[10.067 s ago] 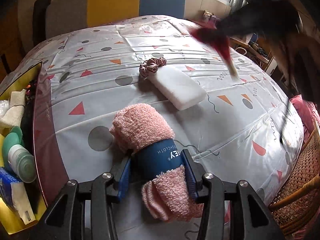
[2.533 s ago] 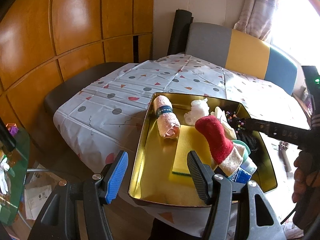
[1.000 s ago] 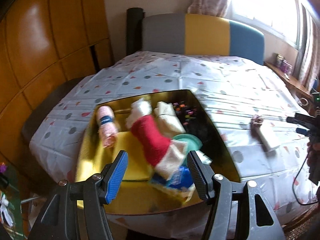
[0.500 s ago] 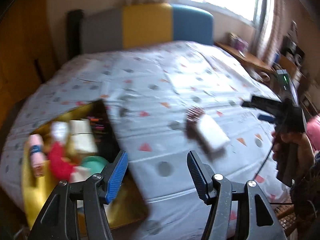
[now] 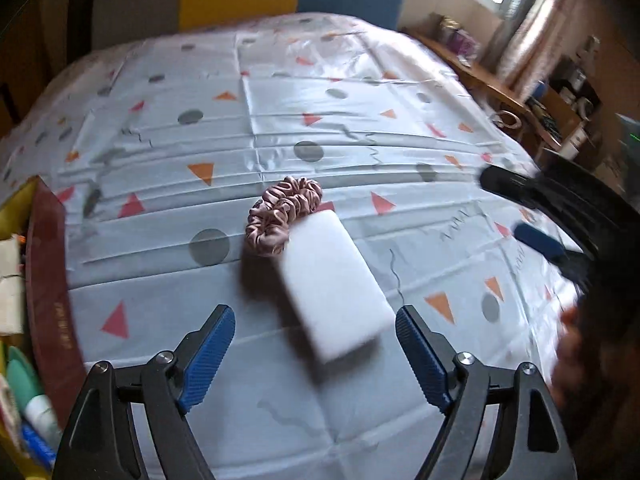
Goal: Organize soft objects
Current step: 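Move both tools to the white foam block and grasp it with the left tool, then grasp the pink scrunchie with the right tool while left holds the foam block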
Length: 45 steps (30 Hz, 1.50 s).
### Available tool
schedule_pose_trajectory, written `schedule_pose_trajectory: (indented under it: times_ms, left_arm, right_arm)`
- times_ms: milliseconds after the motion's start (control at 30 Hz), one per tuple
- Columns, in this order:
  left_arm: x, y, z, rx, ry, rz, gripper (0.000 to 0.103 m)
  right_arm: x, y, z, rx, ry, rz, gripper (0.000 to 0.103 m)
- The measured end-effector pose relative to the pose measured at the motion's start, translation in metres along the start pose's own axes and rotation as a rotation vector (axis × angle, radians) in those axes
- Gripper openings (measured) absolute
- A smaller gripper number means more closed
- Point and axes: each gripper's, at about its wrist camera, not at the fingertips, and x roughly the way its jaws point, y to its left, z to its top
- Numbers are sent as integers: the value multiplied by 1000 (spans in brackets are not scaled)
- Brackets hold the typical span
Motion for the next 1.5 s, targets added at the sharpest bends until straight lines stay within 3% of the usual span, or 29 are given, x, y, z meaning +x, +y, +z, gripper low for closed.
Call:
schedule_pose_trajectory:
  times_ms: [200,300,333,400,467,567,700,800,867,1200,1300,1500]
  left_arm:
    - [29,-5,16,-58,57,4,87]
    - [44,-10,21,-50,74,40,87]
    - [46,-11,20,-42,71,50,83]
    - [42,-12,14,3,37,88,62]
    - [36,-9,7,31,39,63,60]
    - [13,-2,-17,68,24,36,59]
    - [-18,1,-66,190,-19,51,60]
    - [-22,13,-97,198,-4,45,60]
    - [-26,15,-107,217,-57,59,61]
    - [-26,16,-112,206,-87,59,61]
    - [-24,16,-113,215,-100,63,61]
    - [-26,19,-116,223,-114,44,61]
  right_arm:
    - [2,2,0,-1,12,21,87]
    - [2,1,0,3,14,22,87]
    - [3,1,0,4,15,21,87]
    - [4,0,0,4,16,20,87]
    - [5,1,-1,-1,19,20,87]
    - [6,2,-1,-10,26,24,87]
    - [9,6,-4,-33,40,39,87]
    - [16,14,-8,-59,85,95,87]
    - [19,22,-12,-100,97,107,87]
    - [37,66,-40,-252,204,225,79]
    - [52,85,-47,-277,279,265,78]
    - [99,127,-47,-275,371,230,79]
